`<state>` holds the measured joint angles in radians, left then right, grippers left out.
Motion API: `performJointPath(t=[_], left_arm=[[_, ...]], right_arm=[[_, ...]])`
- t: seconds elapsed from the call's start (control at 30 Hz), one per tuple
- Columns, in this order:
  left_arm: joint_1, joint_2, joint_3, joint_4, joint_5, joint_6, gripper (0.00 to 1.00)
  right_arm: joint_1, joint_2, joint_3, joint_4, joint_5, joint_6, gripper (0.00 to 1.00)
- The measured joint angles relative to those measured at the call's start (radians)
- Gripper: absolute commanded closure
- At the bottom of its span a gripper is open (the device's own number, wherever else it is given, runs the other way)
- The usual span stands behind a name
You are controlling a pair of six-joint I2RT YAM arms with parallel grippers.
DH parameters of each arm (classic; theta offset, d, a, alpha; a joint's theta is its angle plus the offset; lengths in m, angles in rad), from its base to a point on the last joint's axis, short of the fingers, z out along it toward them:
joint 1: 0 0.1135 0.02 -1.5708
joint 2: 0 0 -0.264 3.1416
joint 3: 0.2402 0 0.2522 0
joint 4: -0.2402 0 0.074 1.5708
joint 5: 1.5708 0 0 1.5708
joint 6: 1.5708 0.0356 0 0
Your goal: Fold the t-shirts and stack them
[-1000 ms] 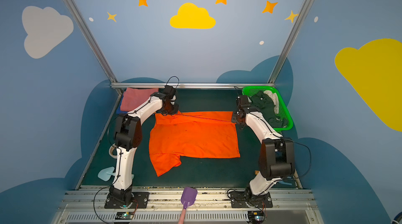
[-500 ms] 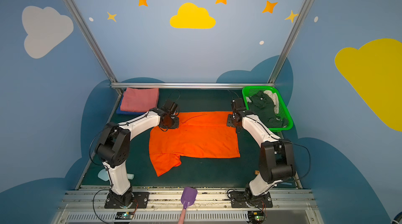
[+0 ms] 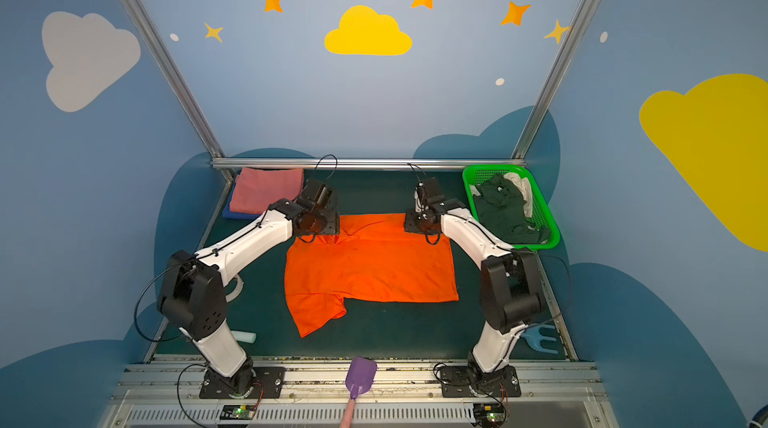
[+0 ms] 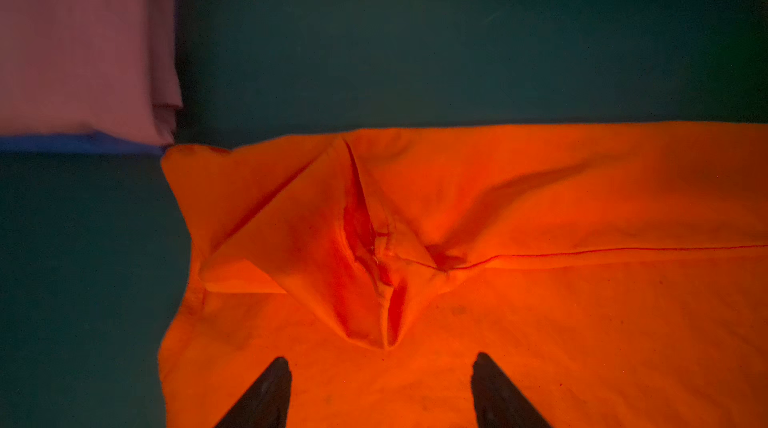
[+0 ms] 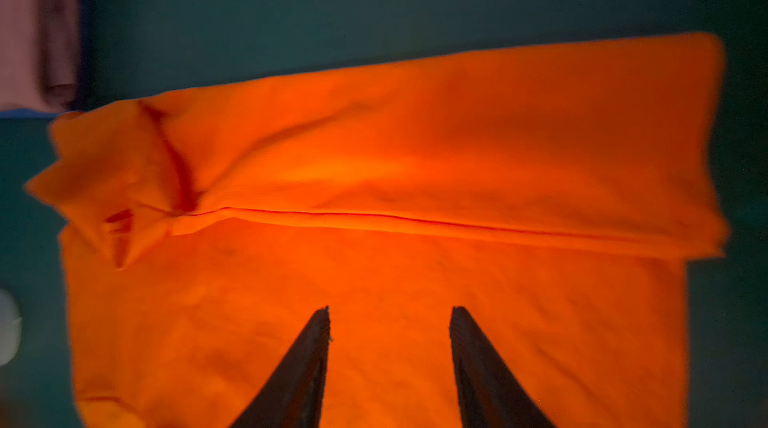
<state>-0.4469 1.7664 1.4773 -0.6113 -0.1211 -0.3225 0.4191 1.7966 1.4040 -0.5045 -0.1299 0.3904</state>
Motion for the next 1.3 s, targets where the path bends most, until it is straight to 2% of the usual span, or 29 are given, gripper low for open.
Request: performJointPath(t=[0.13, 0.3, 0.43, 0.53, 0.63, 0.77, 1.0, 1.1, 1.23, 1.3], left_arm=[[0.099, 0.129, 0.16, -0.025, 0.033, 0.041, 0.26], [0.216, 0.323, 0.299, -0.064, 0.117, 0.064, 0.27], [0.26, 0.461, 0.409, -0.107, 0.182, 0.083, 0.27], [0.269, 0.513, 0.444, -0.126, 0.232, 0.087, 0.34], [0.275, 0.519, 0.431, -0.129, 0.291, 0.087, 0.39], [0.278, 0.517, 0.388, -0.101, 0.36, 0.082, 0.5], [0.279, 0.482, 0.288, -0.052, 0.415, 0.079, 0.71], [0.28, 0.431, 0.22, -0.033, 0.423, 0.076, 0.73], [0.28, 0.364, 0.167, -0.011, 0.423, 0.074, 0.72], [0.28, 0.332, 0.153, 0.002, 0.422, 0.073, 0.69]], right_arm=[[0.06, 0.188, 0.2, 0.027, -0.153, 0.014, 0.51], [0.122, 0.423, 0.476, -0.01, -0.274, 0.017, 0.48], [0.156, 0.575, 0.68, -0.068, -0.336, 0.021, 0.47], [0.172, 0.639, 0.755, -0.093, -0.377, 0.034, 0.47], [0.179, 0.682, 0.79, -0.101, -0.426, 0.059, 0.46], [0.188, 0.701, 0.791, -0.114, -0.454, 0.076, 0.45], [0.222, 0.707, 0.792, -0.159, -0.446, 0.063, 0.43], [0.246, 0.711, 0.816, -0.193, -0.422, 0.04, 0.44], [0.271, 0.715, 0.854, -0.237, -0.377, 0.0, 0.56], [0.281, 0.715, 0.858, -0.252, -0.355, -0.019, 0.69]])
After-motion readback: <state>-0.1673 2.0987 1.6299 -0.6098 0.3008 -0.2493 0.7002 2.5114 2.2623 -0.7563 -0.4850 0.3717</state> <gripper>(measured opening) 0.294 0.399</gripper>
